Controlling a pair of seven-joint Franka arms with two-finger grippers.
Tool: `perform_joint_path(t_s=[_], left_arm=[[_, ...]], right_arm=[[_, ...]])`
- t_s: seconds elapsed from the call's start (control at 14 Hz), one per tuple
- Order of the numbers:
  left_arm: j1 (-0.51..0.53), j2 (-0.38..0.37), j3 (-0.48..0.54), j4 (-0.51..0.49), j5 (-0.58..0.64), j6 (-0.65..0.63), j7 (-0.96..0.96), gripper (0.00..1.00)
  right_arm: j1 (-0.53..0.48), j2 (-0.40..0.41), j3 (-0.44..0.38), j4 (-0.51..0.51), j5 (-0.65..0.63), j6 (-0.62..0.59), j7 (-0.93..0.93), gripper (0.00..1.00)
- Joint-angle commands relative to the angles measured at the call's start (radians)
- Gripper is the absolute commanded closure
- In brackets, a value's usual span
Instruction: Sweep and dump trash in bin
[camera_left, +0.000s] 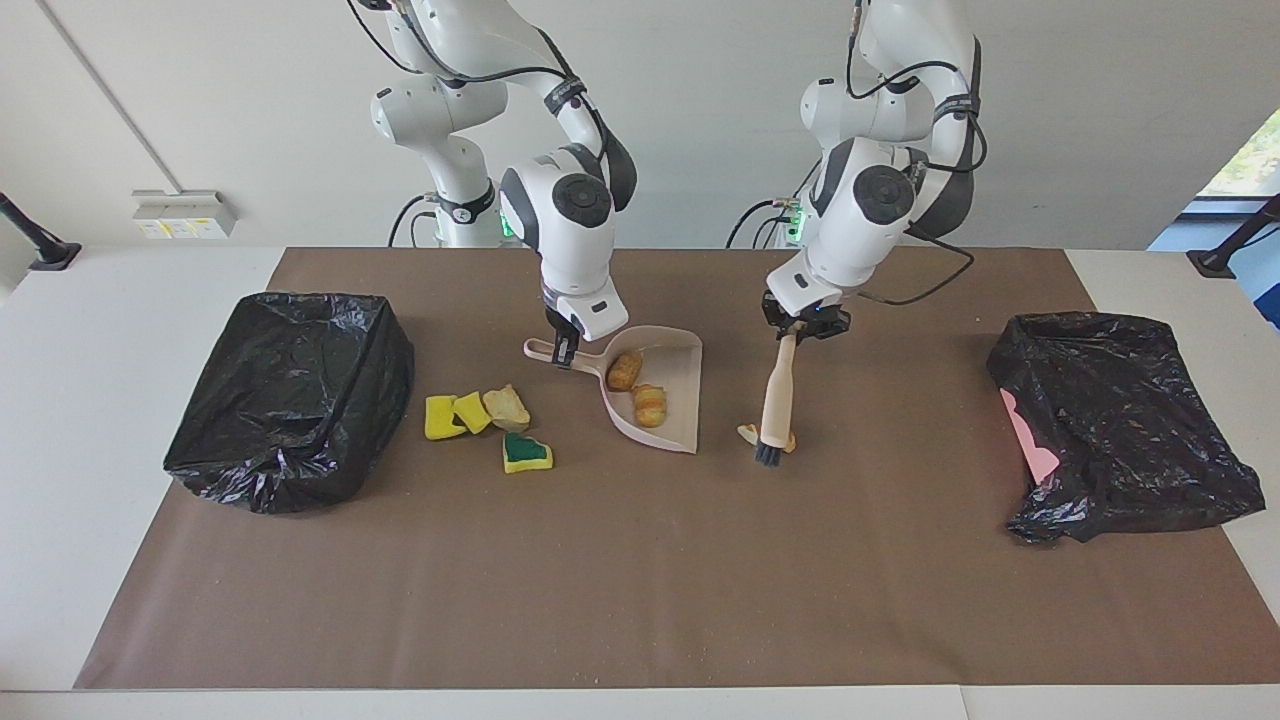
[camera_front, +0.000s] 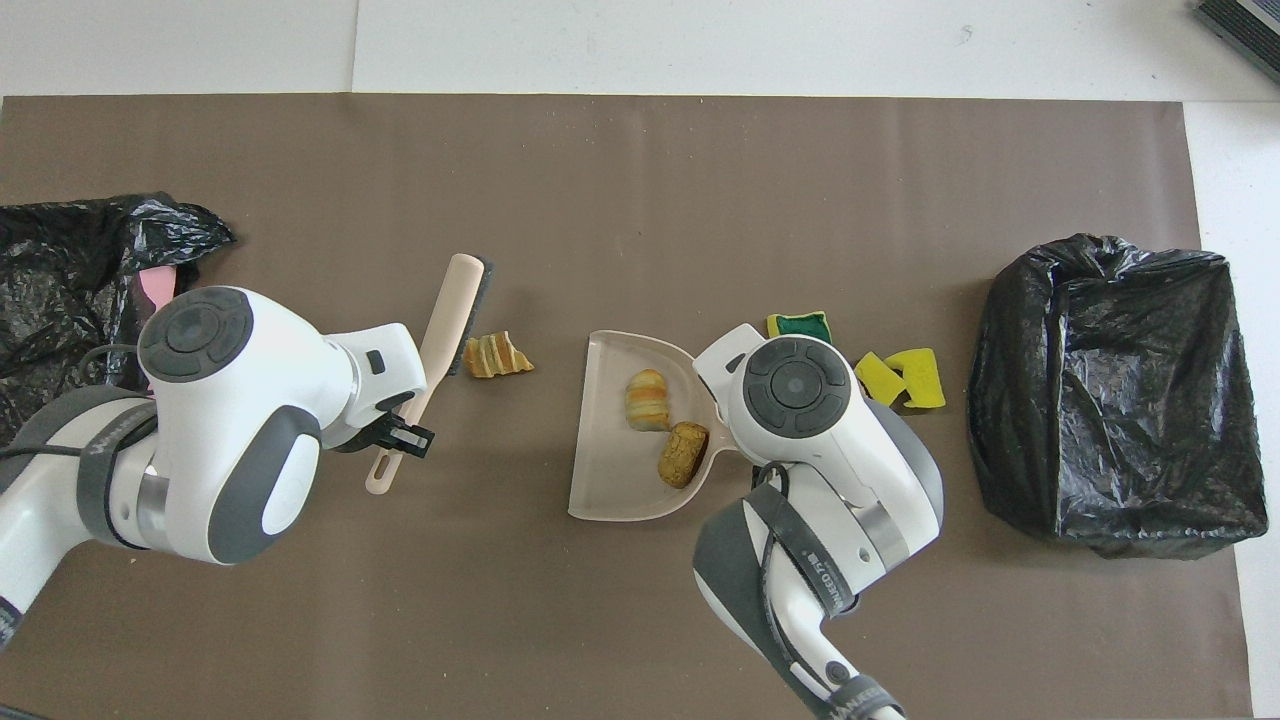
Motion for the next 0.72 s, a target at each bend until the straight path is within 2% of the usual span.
perform_joint_path(t_s=[0.0,0.14,0.36,0.64], left_arm=[[0.058,0.058,-0.015,0.018,0.128,0.019,0.080,1.00],[0.075,0.069,-0.015,0.004,0.154,0.012,0.089,1.00],[0.050,0.034,-0.021,-0.060,0.153,-0.003,0.100,1.00],[-0.103,-0.029,-0.024,-0.126,0.142,-0.069,0.098,1.00]], right_arm=[[0.002,-0.006,0.004,-0.021,-0.033,0.028,0.039,1.00],[0.002,-0.006,0.004,-0.021,-0.033,0.028,0.039,1.00],[0.002,-0.006,0.004,-0.021,-0.033,0.030,0.039,1.00],[0.002,-0.006,0.004,-0.021,-0.033,0.030,0.040,1.00]])
